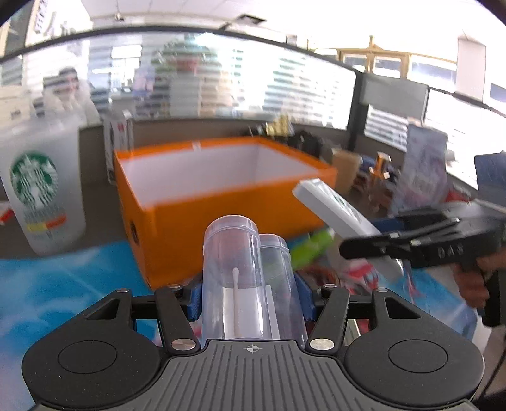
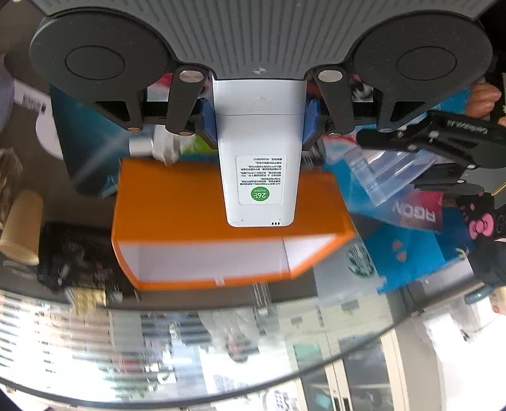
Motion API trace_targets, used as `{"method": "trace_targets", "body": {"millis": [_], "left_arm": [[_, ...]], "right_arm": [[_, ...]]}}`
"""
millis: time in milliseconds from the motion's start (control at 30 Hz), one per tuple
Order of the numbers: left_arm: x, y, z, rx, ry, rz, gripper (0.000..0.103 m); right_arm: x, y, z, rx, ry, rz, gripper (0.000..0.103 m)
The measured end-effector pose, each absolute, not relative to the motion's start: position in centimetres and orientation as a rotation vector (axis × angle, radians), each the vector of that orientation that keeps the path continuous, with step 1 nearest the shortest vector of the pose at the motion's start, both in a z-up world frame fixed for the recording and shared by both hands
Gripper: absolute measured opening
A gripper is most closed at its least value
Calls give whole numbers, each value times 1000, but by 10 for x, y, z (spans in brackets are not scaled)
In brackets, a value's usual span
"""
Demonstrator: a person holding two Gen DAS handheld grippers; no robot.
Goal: Organize rigid objects
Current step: 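Carry the cups with the left gripper while the right lowers the power bank into the box and opens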
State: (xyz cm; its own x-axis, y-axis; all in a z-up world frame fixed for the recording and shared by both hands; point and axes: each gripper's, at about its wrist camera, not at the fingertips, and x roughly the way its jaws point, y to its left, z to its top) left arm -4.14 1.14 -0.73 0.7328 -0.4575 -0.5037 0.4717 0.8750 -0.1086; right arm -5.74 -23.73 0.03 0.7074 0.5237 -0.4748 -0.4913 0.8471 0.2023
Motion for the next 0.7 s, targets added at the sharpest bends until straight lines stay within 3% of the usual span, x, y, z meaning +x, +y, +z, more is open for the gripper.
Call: {"method": "trace_targets", "body": {"millis": [700], "left_arm": [[29, -3, 70, 17, 398, -473, 56]], "right_arm": [[-4, -228, 61, 76, 407, 534, 50]]}}
